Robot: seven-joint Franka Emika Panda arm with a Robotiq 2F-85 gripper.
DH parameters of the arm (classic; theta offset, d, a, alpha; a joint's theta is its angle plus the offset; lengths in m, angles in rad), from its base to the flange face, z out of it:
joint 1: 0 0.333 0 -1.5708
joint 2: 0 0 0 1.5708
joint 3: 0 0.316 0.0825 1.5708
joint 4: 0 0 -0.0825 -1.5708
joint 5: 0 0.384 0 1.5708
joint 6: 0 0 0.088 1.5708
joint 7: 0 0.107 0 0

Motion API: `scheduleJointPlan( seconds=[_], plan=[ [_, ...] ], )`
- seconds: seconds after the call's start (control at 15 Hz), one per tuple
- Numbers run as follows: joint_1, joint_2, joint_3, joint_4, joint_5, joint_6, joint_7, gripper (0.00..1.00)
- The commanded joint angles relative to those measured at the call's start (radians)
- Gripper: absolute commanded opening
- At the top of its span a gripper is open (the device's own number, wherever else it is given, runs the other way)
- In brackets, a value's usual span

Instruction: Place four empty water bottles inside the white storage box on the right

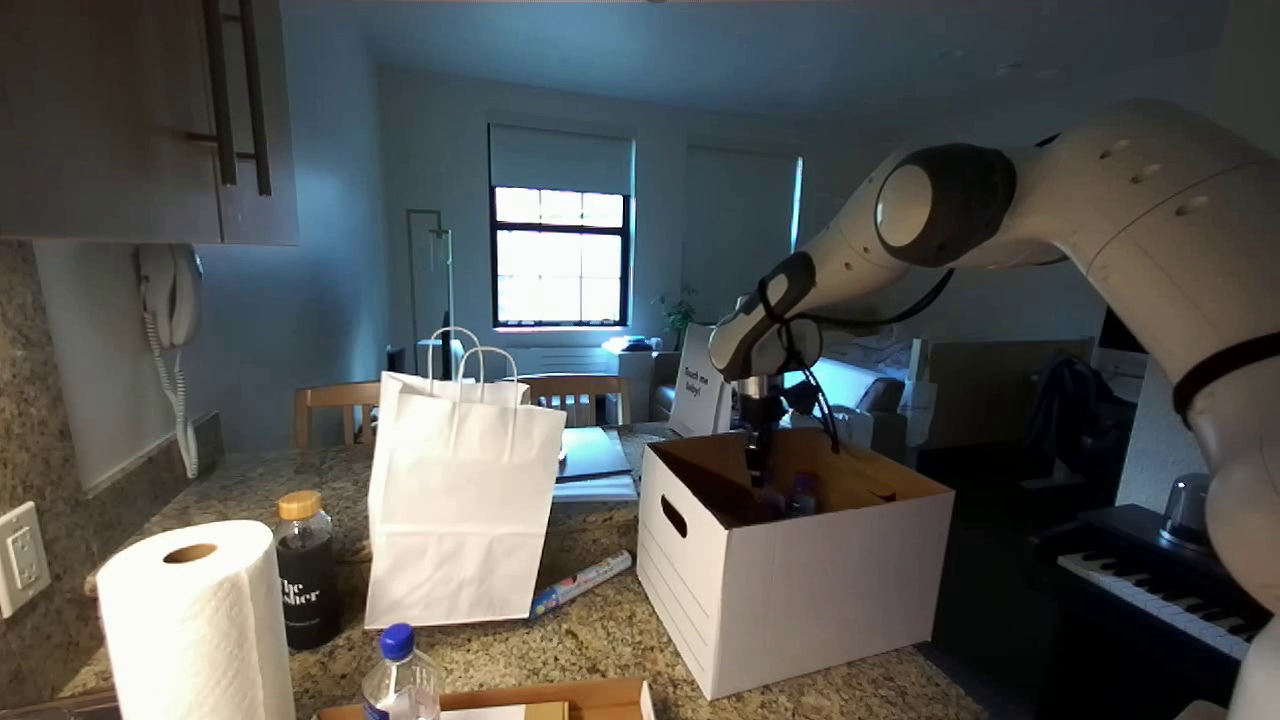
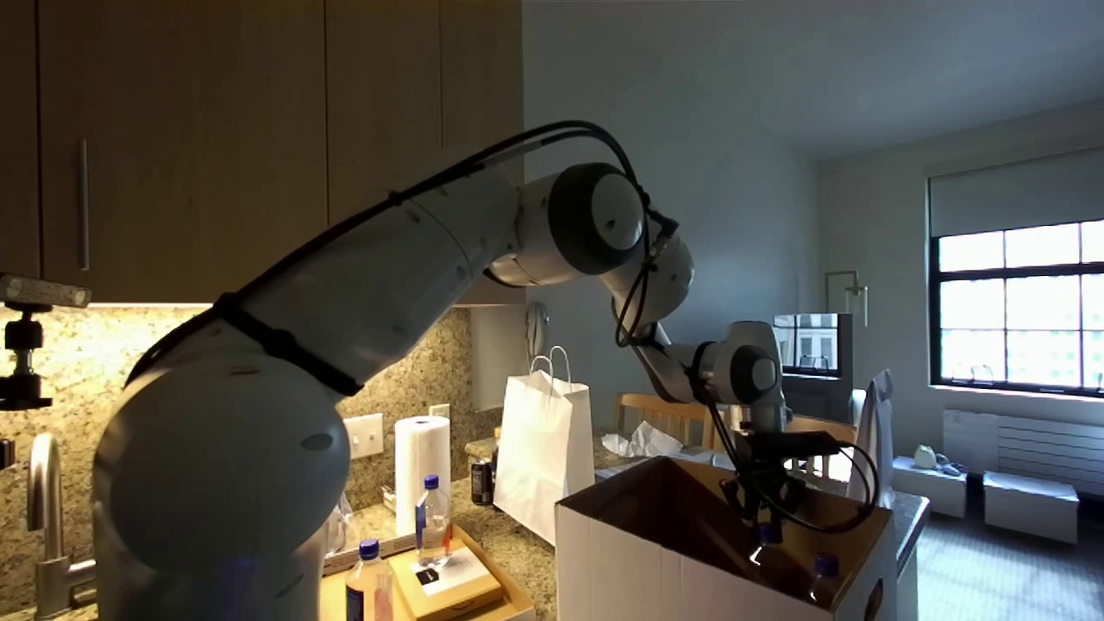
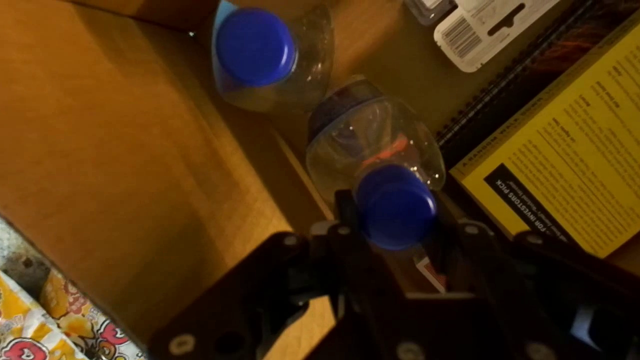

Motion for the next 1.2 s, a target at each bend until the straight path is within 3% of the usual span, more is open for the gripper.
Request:
scheduleJointPlan(
  seconds=[0.0,0.73,0.8,0.87,0.93,1.13],
  plan=[
    [-0.017,0.021,0.005,0.002,-0.023,0.054,0.023,0.14],
    [-0.021,0.02,0.004,-0.015,-0.021,0.114,0.038,0.14],
    [-0.02,0.022,0.002,-0.012,-0.02,0.115,0.046,0.19],
    [-0.021,0.022,0.002,-0.013,-0.019,0.115,0.054,0.43],
    [-0.022,0.019,0.004,-0.015,-0.017,0.115,0.062,0.6],
    [-0.019,0.002,-0.012,-0.027,-0.023,0.124,0.123,0.78]
  ],
)
